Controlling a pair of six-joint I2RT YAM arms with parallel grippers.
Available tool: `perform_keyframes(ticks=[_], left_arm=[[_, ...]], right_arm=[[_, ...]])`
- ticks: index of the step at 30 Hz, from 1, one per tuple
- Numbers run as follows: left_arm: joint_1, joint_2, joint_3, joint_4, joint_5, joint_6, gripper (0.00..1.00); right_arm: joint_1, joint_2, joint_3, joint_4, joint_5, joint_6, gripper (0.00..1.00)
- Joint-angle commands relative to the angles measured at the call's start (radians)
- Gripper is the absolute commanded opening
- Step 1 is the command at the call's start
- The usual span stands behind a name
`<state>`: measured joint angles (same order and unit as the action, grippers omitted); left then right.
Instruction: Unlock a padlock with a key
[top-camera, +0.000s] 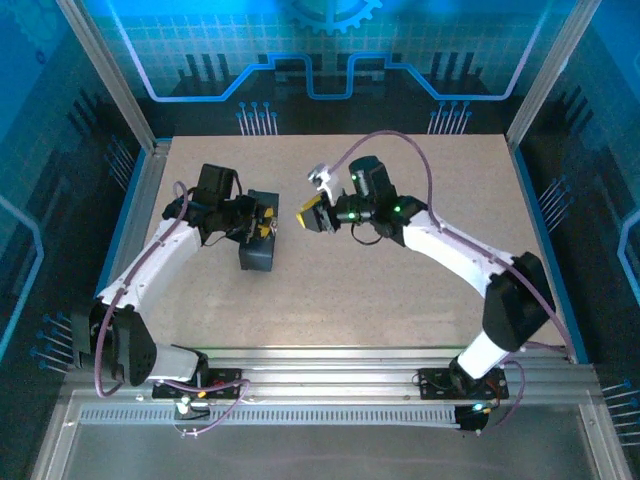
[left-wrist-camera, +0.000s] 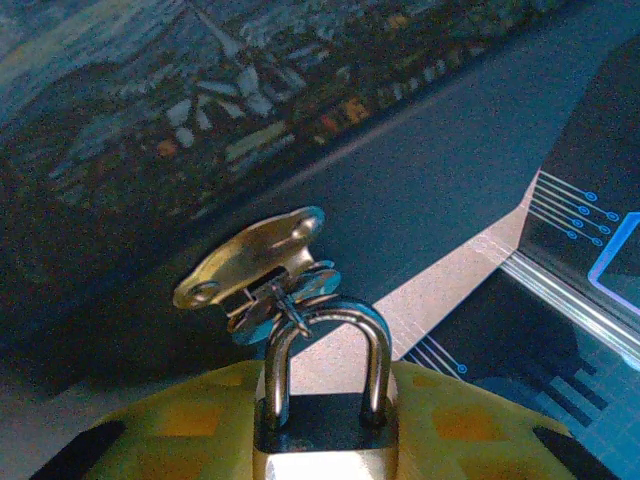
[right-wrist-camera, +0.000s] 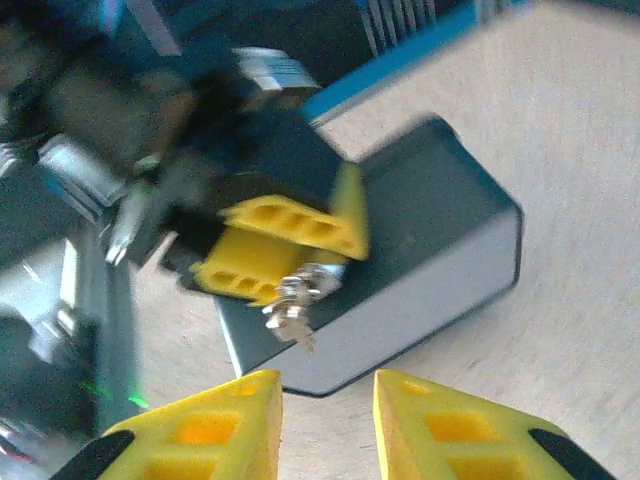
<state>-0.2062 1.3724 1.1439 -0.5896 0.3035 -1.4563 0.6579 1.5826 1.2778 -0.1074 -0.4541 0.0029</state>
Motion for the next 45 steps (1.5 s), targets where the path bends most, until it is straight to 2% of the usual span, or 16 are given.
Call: perform_keyframes(ticks=[1,5,10,18,27,45], left_arm=[[0.009,-0.026,0.036,-0.002,0.043,0.037,0.00],[0.008,-0.022,0.039,-0.012,0.049,0.048,0.00],[0.008,-0.021,0.048,-0.031,0.051,0.057,0.00],[0.008,-0.012,0.051,-0.032,0.055,0.055,0.00],[0.008,-0.013,0.056,-0.032,0.052,0.051,0.00],[0.008,-0.014,0.054,-0.026,0.055,0.049,0.00]], right_arm=[[0.070,-0.040,-0.077,0.031,0.116,-0.609,0.31],[0.107,-0.004,-0.062,0.082,0.259,-0.821,0.31],[0.149,0.024,-0.115,0.248,0.397,-1.057,0.33],[0.193,0.065,-0.158,0.355,0.484,-1.315,0.33],[0.209,0.085,-0.139,0.361,0.452,-1.346,0.32],[0.227,0.123,-0.075,0.348,0.411,-1.307,0.30]])
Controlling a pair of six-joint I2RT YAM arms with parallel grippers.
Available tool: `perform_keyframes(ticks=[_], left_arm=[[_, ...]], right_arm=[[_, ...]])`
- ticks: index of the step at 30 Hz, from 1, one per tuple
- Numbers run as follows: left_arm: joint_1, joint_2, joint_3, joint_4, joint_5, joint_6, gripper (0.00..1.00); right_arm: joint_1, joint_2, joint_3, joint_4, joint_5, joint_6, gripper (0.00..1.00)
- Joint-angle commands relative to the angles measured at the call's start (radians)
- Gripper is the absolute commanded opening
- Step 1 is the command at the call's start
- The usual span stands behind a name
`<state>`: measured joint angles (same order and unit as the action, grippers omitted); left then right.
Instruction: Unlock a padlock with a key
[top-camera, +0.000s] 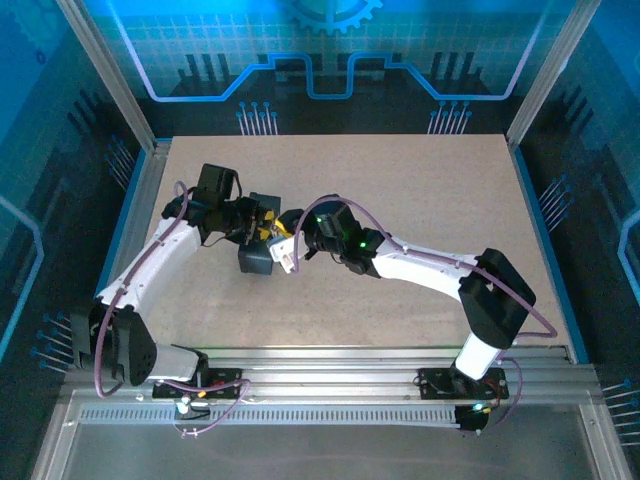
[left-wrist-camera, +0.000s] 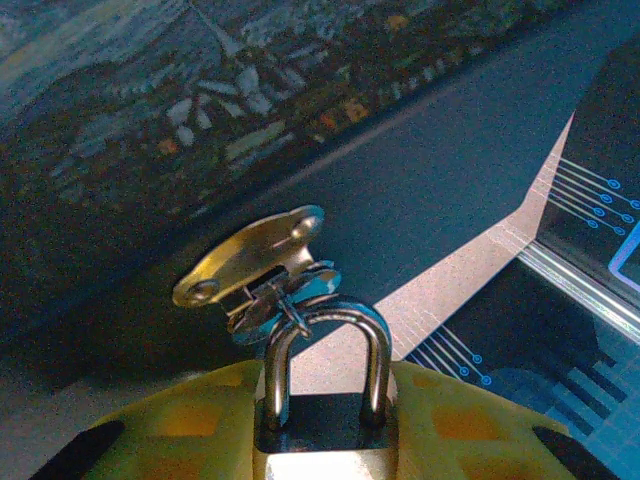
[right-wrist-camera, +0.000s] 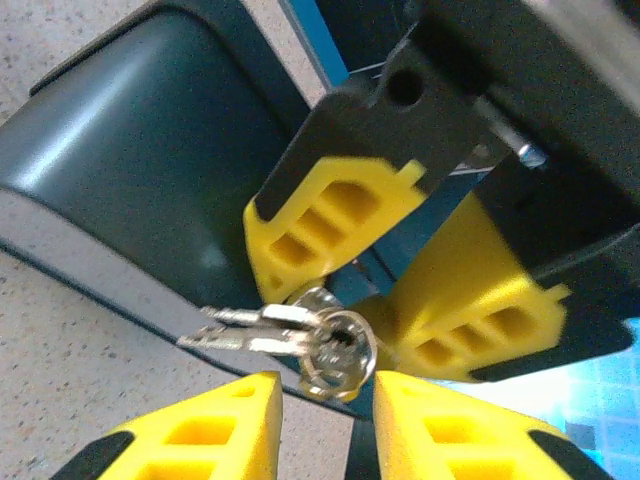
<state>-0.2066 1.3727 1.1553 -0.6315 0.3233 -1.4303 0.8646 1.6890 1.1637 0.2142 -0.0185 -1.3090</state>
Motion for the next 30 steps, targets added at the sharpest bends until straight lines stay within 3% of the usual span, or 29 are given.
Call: perform_keyframes(ticks=[1,10,16,23,30], left_arm=[[0.009,-0.014,0.043,0.016,0.037,0.022,0.00],[0.009,-0.015,0.040,0.021,0.037,0.021,0.00],[0.009,-0.017,0.039,0.025,0.039,0.018,0.00],[0.008,-0.020,0.046,0.023,0.039,0.018,0.00],[0.008,-0.020,0.052,0.023,0.039,0.016,0.00]], right_arm=[[0.021,0.019,0.046,0.024,-0.024,0.008,0.29],[0.027,0.021,0.076,-0.005,-0.029,0.022,0.26],[0.019,0.021,0.099,-0.050,-0.036,0.061,0.13],[-0.010,0.021,0.136,-0.107,-0.046,0.196,0.00],[-0.026,0.020,0.146,-0.133,-0.071,0.410,0.00]])
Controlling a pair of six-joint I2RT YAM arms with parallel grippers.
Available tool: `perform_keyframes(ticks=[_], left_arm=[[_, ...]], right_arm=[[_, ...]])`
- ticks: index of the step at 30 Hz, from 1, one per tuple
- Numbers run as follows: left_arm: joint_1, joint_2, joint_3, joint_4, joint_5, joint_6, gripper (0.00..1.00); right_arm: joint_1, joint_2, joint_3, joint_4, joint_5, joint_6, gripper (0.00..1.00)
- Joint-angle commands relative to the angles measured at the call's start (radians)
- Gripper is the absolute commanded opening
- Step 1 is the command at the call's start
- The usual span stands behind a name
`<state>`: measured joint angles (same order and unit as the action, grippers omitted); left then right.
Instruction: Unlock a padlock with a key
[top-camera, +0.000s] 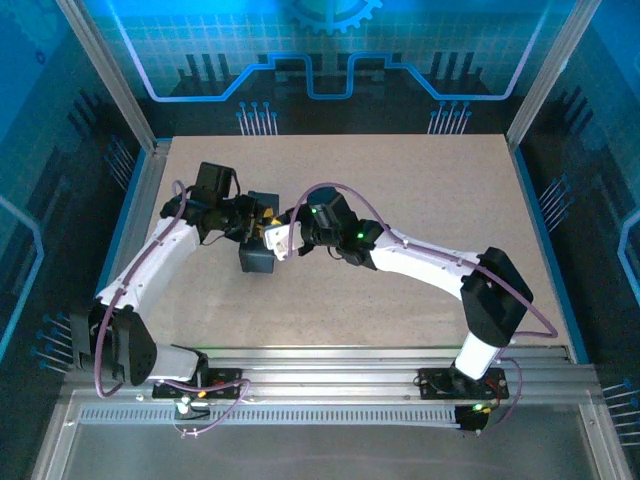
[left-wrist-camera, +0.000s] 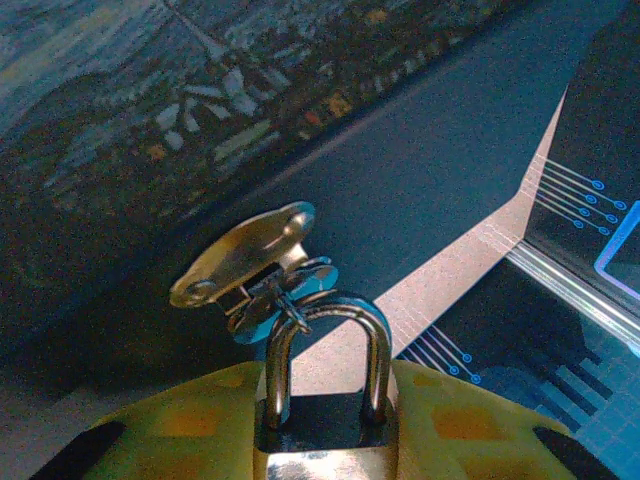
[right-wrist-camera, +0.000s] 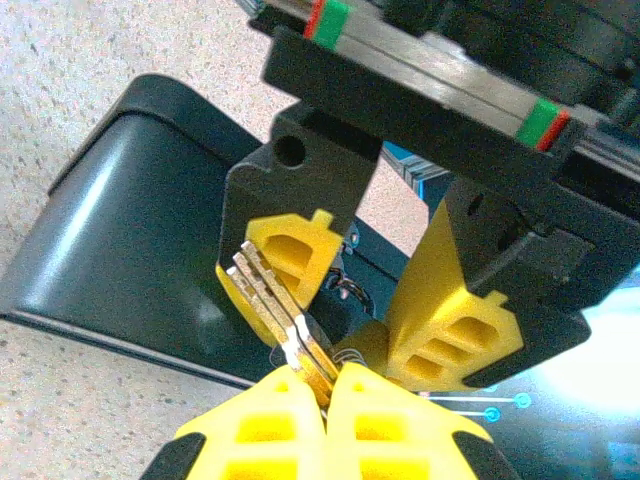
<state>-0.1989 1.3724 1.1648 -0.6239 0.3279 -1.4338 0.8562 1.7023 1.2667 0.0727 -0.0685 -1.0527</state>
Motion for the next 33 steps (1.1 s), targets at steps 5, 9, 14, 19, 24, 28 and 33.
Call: perform_keyframes(ticks=[5,9,14,19,24,28,33], left_arm=[[0.000,-0.019,0.038,0.017,0.027,0.013,0.00],[0.000,-0.024,0.027,0.025,0.016,0.000,0.00],[0.000,-0.024,0.009,0.048,0.017,-0.021,0.00],[0.000,-0.022,0.009,0.052,0.012,-0.026,0.00],[0.000,-0.022,0.000,0.062,0.011,-0.033,0.00],[0.000,-0.024,-0.010,0.071,0.013,-0.036,0.00],[0.000,-0.028,-0.022,0.080,0.008,-0.043,0.00]], right_arm=[[-0.019,-0.003,0.037,0.024,-0.028,0.392,0.00],[-0.020,-0.003,0.022,0.062,-0.015,0.647,0.00],[-0.020,-0.009,-0.022,0.143,0.029,0.950,0.00],[-0.024,-0.015,-0.039,0.177,0.032,1.198,0.00],[-0.041,-0.024,-0.068,0.191,0.021,1.466,0.00],[-0.043,-0.039,-0.086,0.193,0.012,1.588,0.00],[-0.074,-0.042,-0.124,0.222,-0.028,1.857,0.00]])
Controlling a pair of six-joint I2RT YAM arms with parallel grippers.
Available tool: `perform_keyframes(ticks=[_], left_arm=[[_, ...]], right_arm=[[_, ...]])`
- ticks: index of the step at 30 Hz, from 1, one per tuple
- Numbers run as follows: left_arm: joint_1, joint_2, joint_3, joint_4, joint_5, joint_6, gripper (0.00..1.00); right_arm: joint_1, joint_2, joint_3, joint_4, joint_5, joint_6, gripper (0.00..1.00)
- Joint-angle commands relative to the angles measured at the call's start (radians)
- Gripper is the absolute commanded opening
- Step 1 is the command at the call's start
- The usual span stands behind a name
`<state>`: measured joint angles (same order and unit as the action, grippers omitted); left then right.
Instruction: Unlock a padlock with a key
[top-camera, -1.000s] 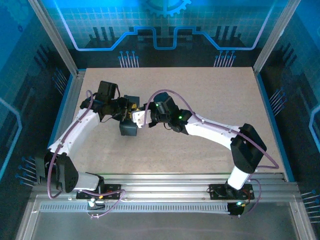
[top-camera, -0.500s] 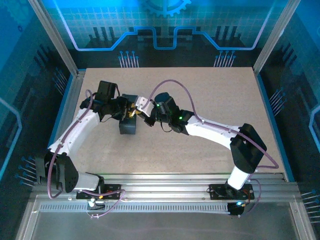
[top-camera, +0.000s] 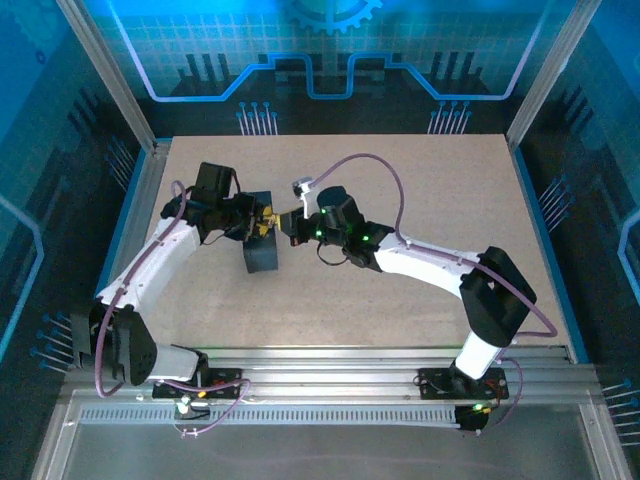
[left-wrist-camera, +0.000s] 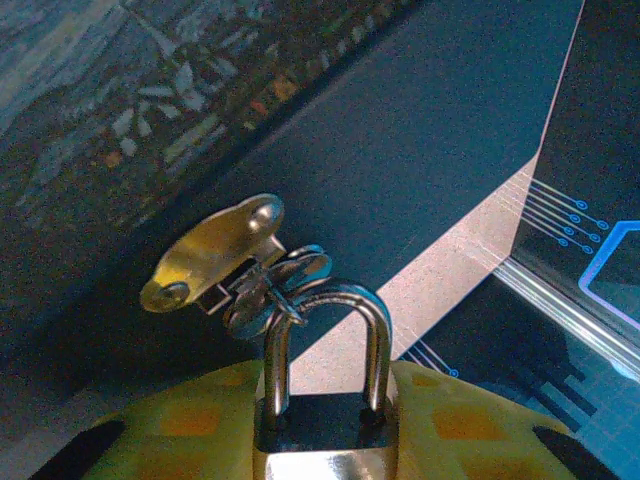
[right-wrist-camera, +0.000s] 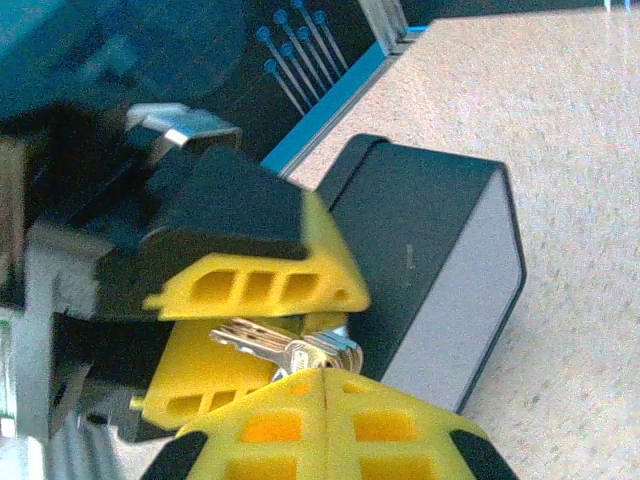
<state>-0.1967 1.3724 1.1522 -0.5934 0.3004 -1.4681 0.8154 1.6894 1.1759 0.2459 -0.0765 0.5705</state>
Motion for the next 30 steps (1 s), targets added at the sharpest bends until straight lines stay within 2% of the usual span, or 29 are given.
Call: perform_keyframes(ticks=[1,4,7,9,12,16,18,21,26,30], left_arm=[[-0.003,-0.029,-0.011,0.053,0.036,-0.010,0.00],[-0.003,-0.030,-0.014,0.056,0.037,-0.012,0.00],[-0.003,-0.034,-0.018,0.056,0.036,-0.014,0.00],[-0.002,-0.036,-0.017,0.055,0.036,-0.011,0.00],[-0.001,-0.036,-0.017,0.054,0.037,-0.011,0.00],[-0.001,-0.040,-0.014,0.048,0.038,-0.005,0.00],[-0.001,-0.039,-0.017,0.047,0.038,-0.005,0.00],[-0.001,-0.040,-0.019,0.049,0.037,-0.007,0.00],[-0.001,-0.039,-0.017,0.049,0.034,-0.008,0.00],[-0.001,-0.038,-0.013,0.044,0.029,-0.005,0.00]], right_arm=[[-0.039,-0.024,-0.042,0.074,-0.038,0.294,0.00],[-0.045,-0.006,-0.056,0.112,-0.076,0.400,0.00],[-0.044,0.001,-0.050,0.112,-0.090,0.402,0.00],[-0.045,-0.007,-0.045,0.092,-0.088,0.369,0.00],[-0.049,-0.034,-0.034,0.047,-0.087,0.237,0.00],[-0.063,-0.066,0.001,-0.083,-0.098,-0.013,0.07],[-0.089,-0.061,0.025,-0.140,-0.134,-0.059,0.12],[-0.128,-0.030,0.074,-0.195,-0.238,-0.052,0.27],[-0.117,0.022,0.125,-0.208,-0.318,-0.032,0.29],[-0.095,0.047,0.143,-0.202,-0.329,-0.018,0.29]])
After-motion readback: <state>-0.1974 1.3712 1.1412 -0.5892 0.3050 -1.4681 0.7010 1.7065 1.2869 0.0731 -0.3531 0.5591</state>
